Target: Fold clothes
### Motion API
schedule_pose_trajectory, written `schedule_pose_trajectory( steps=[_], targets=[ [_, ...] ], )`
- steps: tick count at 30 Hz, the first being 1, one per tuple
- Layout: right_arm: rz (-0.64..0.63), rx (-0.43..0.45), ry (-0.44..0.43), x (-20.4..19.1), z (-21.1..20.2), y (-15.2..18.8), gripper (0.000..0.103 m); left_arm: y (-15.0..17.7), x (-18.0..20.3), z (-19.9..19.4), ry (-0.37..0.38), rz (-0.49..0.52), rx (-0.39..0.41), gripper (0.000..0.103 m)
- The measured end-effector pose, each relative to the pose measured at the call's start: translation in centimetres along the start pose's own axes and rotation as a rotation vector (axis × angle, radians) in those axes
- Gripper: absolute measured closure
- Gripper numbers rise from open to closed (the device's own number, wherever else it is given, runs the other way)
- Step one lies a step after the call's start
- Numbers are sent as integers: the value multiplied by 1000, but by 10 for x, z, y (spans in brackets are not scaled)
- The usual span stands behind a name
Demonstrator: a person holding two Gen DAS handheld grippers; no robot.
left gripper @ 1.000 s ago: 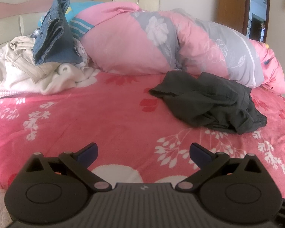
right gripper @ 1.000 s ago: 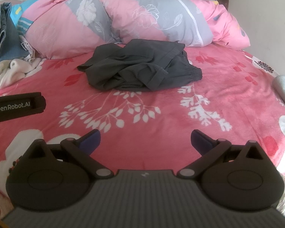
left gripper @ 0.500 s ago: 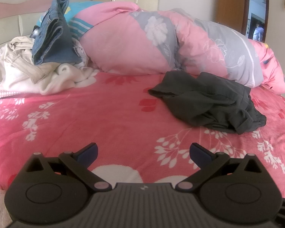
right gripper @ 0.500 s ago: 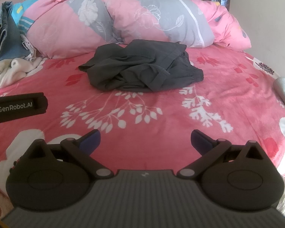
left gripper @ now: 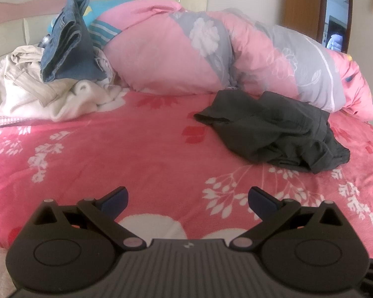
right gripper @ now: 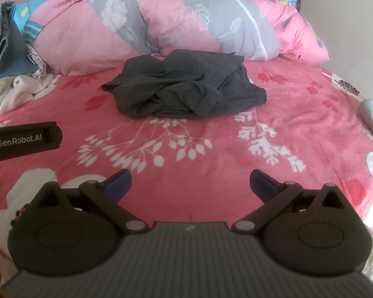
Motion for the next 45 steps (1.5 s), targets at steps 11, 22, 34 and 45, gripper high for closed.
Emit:
schedule_pose_trajectory(
  steps=[11, 22, 34, 45],
  targets=[
    [22, 22, -3, 11, 11, -7, 1, -2, 0, 13, 24, 4, 25, 0],
    [9, 108, -56, 34, 52, -39, 1, -16, -1, 64, 108, -17, 40, 0],
    [-91, 271, -149, 43, 122, -112, 1, -68, 22, 159, 194, 62, 44, 0],
    [-103, 129, -237, 22, 200, -139, 1, -81, 63, 204, 297, 143, 3, 28]
  ],
)
Point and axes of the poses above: each gripper's, at about its wrist camera, not at the fingertips, and z roughly the way its jaws point, x to its right, y to its underside, the point moved 5 cm from there along z, roughly the way its jaws point, and after that the axes turned 15 degrees about z, right-handed, at the moved point
